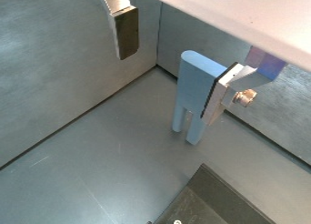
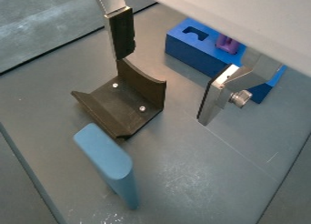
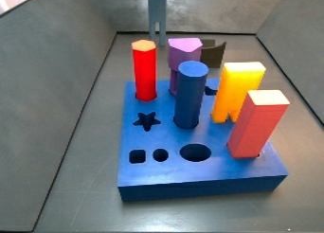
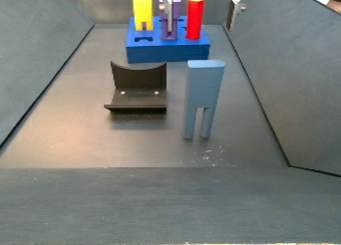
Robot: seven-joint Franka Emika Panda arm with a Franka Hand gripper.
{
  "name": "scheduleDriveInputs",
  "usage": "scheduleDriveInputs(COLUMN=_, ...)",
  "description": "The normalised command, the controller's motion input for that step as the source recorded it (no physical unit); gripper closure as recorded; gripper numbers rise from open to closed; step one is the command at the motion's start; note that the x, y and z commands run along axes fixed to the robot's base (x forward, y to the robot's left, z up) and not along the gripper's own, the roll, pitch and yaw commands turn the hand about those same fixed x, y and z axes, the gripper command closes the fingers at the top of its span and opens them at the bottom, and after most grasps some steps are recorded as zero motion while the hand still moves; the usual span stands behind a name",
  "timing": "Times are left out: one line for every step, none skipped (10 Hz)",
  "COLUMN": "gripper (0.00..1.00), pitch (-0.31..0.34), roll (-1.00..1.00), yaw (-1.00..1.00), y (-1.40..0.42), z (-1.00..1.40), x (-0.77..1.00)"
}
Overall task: Pick up the square-circle object. Move up. Rotate the square-circle object. Move to above the board. Insert the square-circle object.
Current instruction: Pick up the square-circle object.
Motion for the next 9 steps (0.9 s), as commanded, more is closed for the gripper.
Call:
scheduleDriveInputs(gripper=0.0, pitch=-0.026, roll=0.0, yaw=0.0, y=0.0, z=-0.07, x=-0.01)
scheduleDriveInputs(gripper=0.0, pitch=0.0, roll=-0.05, yaw=0.09, y=0.32, z=-0.1, x=0.0)
scheduleDriveInputs(gripper=0.0, pitch=0.0, roll=-0.1, yaw=0.25, y=0.46, z=-0.07, x=0.0)
scheduleDriveInputs(gripper=0.0, pitch=0.0, roll=-0.1, yaw=0.38, y=0.6, z=-0.11, x=0.06)
scheduleDriveInputs(gripper=0.0, pitch=-0.011, roll=-0.07, yaw=0.32, y=0.52, z=-0.18, x=-0.06)
scheduleDriveInputs(gripper=0.0, pitch=0.0, roll=-0.09, yaw=0.29, y=0.37, z=-0.16, x=0.0)
scheduleDriveInputs(gripper=0.0, pitch=0.0, roll=-0.07, yaw=0.09, y=0.3, z=-0.17, x=0.0)
scheduleDriveInputs(gripper=0.0, pitch=-0.066, roll=-0.09, yaw=0.0, y=0.21, z=-0.13, x=-0.31)
scheduleDriveInputs(gripper=0.0, pitch=-0.036, roll=-0.14, yaw=0.0, y=0.31, z=-0.15, x=-0.16)
